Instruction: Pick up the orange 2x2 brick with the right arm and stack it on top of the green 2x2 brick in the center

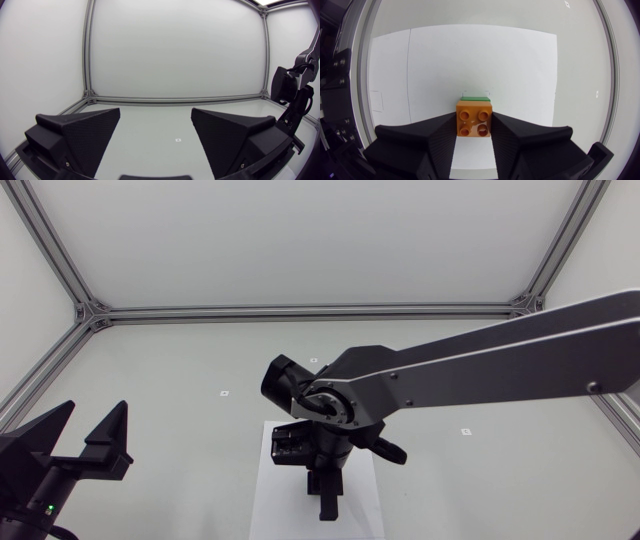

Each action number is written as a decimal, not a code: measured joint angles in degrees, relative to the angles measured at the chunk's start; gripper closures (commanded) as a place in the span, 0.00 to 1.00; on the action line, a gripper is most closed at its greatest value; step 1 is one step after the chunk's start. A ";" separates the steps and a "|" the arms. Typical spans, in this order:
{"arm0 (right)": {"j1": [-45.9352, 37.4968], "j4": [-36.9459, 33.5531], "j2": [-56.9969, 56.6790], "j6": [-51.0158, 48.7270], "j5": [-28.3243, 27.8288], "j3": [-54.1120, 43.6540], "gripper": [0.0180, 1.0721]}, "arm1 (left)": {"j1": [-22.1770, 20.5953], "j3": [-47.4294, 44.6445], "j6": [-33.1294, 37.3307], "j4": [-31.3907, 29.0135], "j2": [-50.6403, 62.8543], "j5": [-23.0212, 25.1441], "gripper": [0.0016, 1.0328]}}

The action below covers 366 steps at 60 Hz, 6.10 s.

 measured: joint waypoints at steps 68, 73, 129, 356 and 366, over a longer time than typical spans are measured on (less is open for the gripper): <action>-0.81 -2.45 3.10 -1.25 -1.33 3.37 0.83 | 0.00 0.00 0.00 0.00 0.00 0.00 0.04; -0.79 -0.70 2.56 -1.25 -1.31 1.99 0.83 | 0.00 0.00 0.02 0.00 0.00 0.00 0.04; -1.55 -3.67 5.11 -3.89 -0.74 4.61 0.83 | 0.00 0.00 0.00 0.00 0.00 0.00 0.04; -0.98 -1.46 6.32 -1.18 -0.44 4.28 0.82 | 0.00 0.00 0.00 0.00 0.00 0.00 0.04; -0.98 -1.46 6.32 -1.18 -0.44 4.28 0.69 | 0.00 0.00 0.00 0.00 0.00 0.00 0.04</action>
